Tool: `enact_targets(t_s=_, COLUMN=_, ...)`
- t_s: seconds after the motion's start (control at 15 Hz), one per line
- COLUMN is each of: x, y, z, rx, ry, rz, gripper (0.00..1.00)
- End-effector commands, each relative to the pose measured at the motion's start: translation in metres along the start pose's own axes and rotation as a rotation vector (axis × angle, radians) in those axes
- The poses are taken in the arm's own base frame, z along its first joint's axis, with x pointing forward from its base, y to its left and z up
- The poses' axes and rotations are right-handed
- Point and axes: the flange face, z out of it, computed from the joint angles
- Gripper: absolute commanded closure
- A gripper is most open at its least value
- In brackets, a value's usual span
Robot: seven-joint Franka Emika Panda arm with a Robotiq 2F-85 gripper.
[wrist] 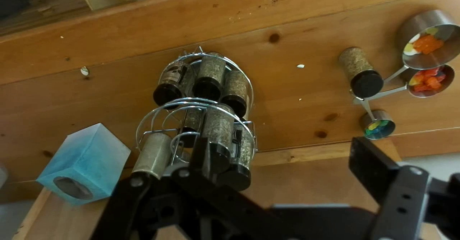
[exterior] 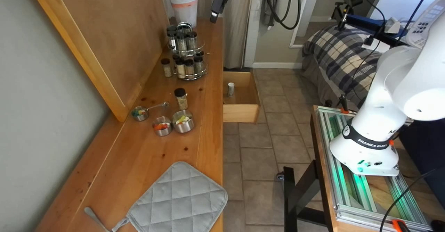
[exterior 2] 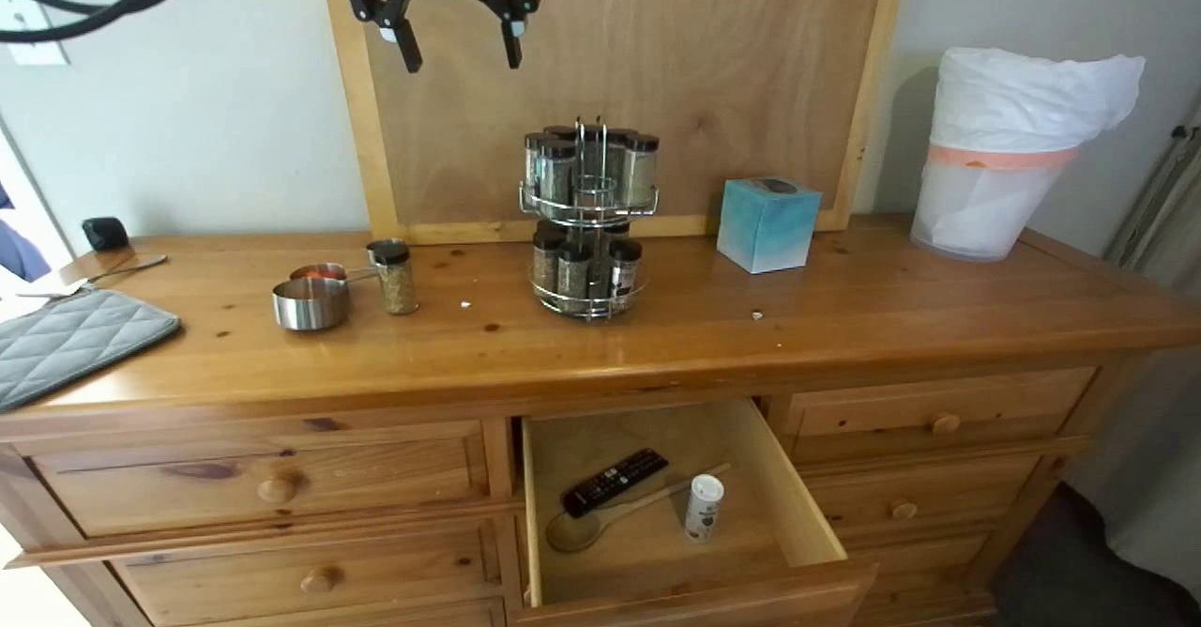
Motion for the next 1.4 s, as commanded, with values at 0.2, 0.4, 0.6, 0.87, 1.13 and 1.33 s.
enact_targets(t_s=0.2, x=0.003, y=0.0, z=-0.003, rx=-0.001, ry=0.005, rz=0.0, gripper=0.0)
enact_targets(t_s=0.4, x=0.013, y=0.012, z=0.001, rx=0.015, ry=0.013, rz=0.022, gripper=0.0)
enact_targets(t_s=0.6, x=0.037, y=0.032, z=0.012, rx=0.059, ry=0.038, rz=0.021, gripper=0.0)
enact_targets(t_s=0.87, x=0.073, y=0.056, z=0.034, rx=0.099, ry=0.004, rz=-0.128, gripper=0.0)
enact_targets(t_s=1.13, x=0.104, y=0.076, z=0.059, rx=0.079, ry=-0.037, rz=-0.228, gripper=0.0)
enact_targets(t_s=1.33, x=0.121, y=0.089, z=0.075, rx=0.069, ry=-0.048, rz=-0.264, gripper=0.0)
